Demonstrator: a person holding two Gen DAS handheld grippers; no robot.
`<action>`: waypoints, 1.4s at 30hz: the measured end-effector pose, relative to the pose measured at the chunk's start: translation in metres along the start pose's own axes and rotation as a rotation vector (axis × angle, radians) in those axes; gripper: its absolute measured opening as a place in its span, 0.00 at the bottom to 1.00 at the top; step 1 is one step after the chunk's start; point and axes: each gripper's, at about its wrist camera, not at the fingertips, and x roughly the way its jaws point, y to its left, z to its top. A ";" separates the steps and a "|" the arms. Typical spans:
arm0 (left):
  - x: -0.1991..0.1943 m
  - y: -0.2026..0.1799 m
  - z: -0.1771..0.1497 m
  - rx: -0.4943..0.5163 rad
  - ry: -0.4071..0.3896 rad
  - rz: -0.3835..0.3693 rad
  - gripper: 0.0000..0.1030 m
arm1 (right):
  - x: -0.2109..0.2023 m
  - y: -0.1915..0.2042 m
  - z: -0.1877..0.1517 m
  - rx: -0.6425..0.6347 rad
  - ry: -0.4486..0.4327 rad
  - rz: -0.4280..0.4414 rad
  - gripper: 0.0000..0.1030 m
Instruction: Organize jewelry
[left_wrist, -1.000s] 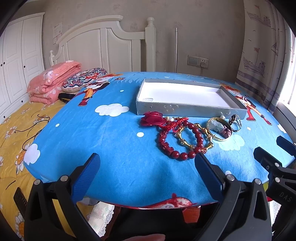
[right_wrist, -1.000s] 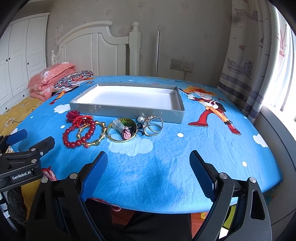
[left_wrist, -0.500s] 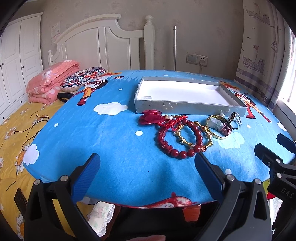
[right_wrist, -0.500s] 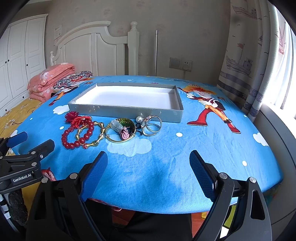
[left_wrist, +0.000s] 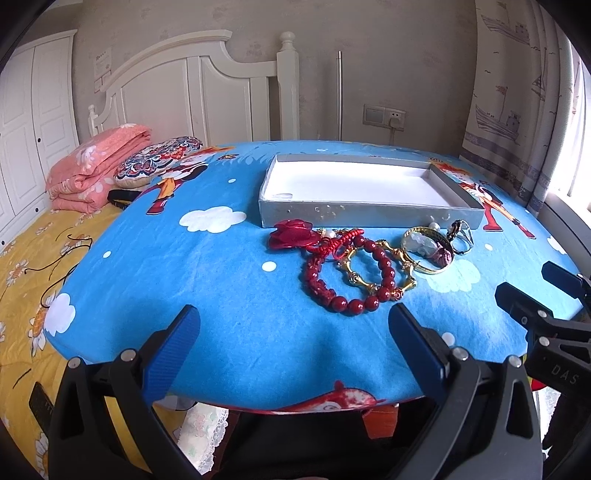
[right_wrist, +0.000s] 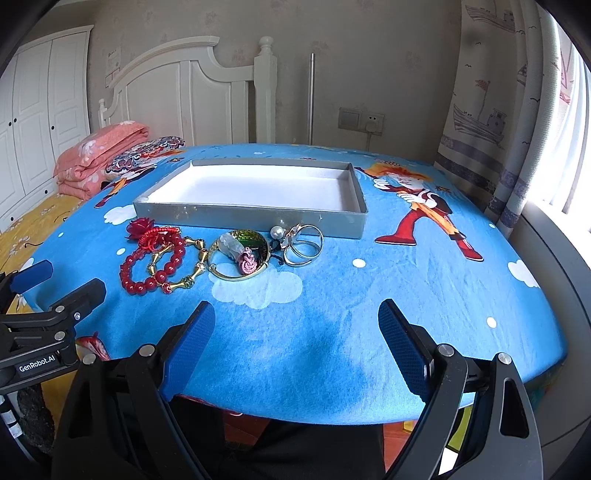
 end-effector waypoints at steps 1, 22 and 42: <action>0.000 0.000 0.000 0.000 0.001 0.002 0.96 | 0.001 0.000 0.000 -0.001 0.004 0.001 0.82; 0.021 0.022 0.005 -0.098 -0.011 -0.022 0.95 | 0.031 -0.011 0.022 0.078 -0.013 0.027 0.82; 0.083 -0.030 0.052 0.117 0.047 -0.076 0.42 | 0.052 -0.025 0.026 0.160 -0.036 0.059 0.82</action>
